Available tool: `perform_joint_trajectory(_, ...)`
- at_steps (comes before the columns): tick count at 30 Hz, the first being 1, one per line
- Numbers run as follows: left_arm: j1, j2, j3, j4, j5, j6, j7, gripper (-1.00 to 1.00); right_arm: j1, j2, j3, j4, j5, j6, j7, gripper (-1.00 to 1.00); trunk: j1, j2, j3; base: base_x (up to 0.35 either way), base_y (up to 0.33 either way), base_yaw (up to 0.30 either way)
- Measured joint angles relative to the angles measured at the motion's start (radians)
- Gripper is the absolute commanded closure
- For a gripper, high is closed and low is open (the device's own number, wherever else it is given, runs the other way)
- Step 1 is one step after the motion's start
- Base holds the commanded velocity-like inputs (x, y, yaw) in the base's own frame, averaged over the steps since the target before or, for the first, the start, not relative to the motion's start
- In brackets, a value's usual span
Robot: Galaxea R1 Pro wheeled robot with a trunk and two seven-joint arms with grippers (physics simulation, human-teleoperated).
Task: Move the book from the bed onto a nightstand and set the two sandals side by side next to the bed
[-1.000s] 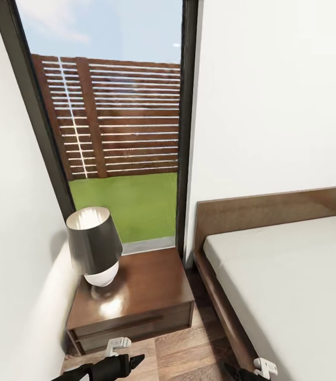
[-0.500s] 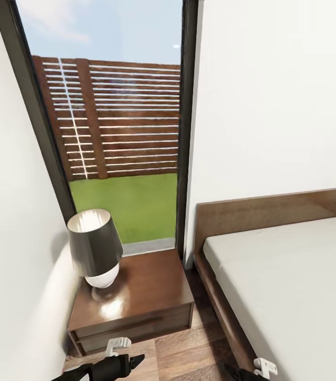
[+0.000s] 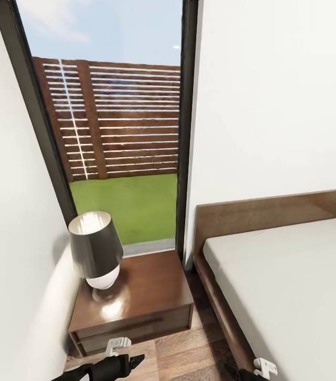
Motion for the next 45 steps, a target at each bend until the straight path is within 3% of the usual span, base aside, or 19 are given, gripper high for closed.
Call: perform_joint_trajectory(45,0.000,0.000,-0.001,0.000,0.000,0.000,0.000,-1.00,0.000,0.000,-0.001,0.000,0.000,0.000,0.000,-1.00,-0.173,0.316,0.141,0.000,0.000,0.000)
